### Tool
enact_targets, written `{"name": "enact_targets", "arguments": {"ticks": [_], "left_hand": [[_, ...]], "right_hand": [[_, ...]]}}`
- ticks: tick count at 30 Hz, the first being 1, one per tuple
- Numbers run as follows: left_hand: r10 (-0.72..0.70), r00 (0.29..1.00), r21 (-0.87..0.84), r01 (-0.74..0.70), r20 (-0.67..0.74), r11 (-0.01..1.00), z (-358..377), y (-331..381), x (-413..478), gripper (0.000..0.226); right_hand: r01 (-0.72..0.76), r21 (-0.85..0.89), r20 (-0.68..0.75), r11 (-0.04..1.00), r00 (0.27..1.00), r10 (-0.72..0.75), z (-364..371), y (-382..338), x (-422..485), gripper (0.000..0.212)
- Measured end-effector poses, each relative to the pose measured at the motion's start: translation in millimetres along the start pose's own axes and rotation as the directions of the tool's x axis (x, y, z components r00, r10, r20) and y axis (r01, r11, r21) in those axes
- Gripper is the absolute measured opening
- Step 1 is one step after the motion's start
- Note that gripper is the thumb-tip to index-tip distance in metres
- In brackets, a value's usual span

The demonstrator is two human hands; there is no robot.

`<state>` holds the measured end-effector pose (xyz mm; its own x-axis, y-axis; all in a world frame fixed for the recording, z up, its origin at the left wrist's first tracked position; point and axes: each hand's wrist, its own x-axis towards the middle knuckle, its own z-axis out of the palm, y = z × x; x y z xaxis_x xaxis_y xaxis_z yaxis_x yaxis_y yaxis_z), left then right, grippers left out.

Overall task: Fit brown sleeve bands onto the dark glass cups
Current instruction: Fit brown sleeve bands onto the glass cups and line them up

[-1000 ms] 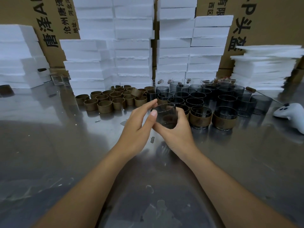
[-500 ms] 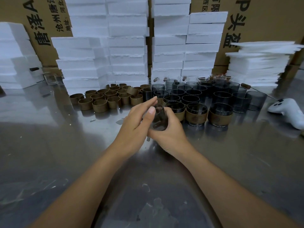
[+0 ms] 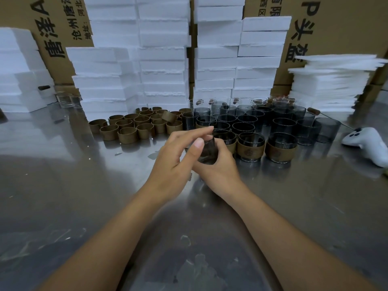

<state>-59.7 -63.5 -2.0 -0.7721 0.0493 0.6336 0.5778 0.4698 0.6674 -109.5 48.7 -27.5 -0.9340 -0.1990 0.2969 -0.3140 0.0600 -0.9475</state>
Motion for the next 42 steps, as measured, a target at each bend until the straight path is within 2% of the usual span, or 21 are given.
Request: {"name": "enact_targets", "arguments": {"ticks": [9,17,28,34,42], "left_hand": [[-0.01,0.99,-0.004,0.01,-0.139,1.0,-4.1,-1.1,1.7,0.023],[-0.014,0.976,0.079,0.031,-0.218,0.996,-5.6,-4.6,3.5,0.024],[-0.162,0.975,0.056,0.172,-0.152,0.983,-3.4,-12.5,3.6,0.022],[-0.211,0.976,0.015,0.212,-0.051,0.977,-1.5,-16.4,3.7,0.028],[-0.219,0.976,-0.071,0.218,-0.003,0.973,-4.1,-17.7,4.8,0.03]], "right_hand": [[-0.039,0.015,-0.054,0.999,0.998,0.04,-0.8,-1.6,0.3,0.049],[-0.06,0.038,-0.101,0.997,0.993,0.064,-2.3,-3.8,0.7,0.051],[-0.077,0.05,-0.096,0.996,0.992,0.081,-1.1,-5.3,-0.3,0.047],[-0.041,0.088,-0.035,0.995,0.998,0.045,-0.4,-7.8,-2.4,0.047],[-0.015,0.1,0.072,0.995,0.997,0.008,-0.5,-10.9,-6.3,0.045]]}}
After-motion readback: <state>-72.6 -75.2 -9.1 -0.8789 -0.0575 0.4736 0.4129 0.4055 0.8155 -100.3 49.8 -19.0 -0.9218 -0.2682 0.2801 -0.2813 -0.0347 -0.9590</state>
